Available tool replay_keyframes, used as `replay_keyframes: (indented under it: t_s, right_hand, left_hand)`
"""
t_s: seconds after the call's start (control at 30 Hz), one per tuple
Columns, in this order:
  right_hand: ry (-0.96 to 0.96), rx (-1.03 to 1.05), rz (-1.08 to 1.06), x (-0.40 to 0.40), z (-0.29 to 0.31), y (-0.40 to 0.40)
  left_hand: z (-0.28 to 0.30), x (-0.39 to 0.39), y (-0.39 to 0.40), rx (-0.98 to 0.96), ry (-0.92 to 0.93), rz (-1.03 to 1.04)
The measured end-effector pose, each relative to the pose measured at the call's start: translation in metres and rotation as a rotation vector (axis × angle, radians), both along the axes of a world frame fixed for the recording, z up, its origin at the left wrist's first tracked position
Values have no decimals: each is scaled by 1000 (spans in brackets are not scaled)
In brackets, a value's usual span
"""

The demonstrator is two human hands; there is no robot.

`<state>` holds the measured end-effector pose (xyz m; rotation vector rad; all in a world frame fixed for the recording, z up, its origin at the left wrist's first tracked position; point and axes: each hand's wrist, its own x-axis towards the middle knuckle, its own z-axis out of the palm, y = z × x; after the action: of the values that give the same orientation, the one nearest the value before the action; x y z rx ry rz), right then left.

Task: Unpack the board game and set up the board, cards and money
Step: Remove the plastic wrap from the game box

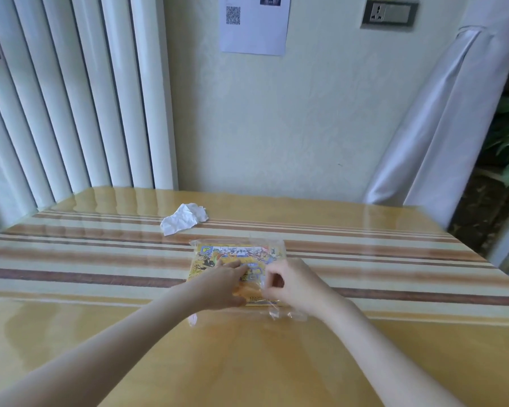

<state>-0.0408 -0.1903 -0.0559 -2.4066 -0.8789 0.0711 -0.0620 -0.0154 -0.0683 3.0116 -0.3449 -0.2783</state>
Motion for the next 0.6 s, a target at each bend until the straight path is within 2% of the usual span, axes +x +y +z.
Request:
replay_keyframes:
  t_s: [0.1,0.17,0.23,0.27,0.33,0.4,0.47,0.5,0.53,0.6]
  right_hand:
    - [195,333,-209,7,5,-16]
    - [345,612,-505,17,3,-40]
    - [483,676,-731,19,-1,-67]
    - [500,597,-799,15,-3,-76]
    - [354,238,-855,9,-8,-85]
    - [-13,-126,-812,4,-6,-79]
    - [-384,-169,-597,3,1,-58]
    - [-431,-153,-490,4,4,-45]
    - [-363,-153,-443,9,4,-34]
    - [-76,-245,-477,23,1,-21]
  left_hand:
    - [2,-2,2,36,28,4]
    - [3,-4,-1,55,35,3]
    - [9,-4,-5,72,30,-1]
    - [14,-3,-6,80,30,1]
    - [19,-2,-7,101,27,-1]
    - [20,-1,-9,128,17,-4]
    - [19,0,-9,143,6,5]
    - [18,1,-8,126,9,17]
    - [17,1,-7,70,10,31]
    - [19,2,4,-121,-43,113]
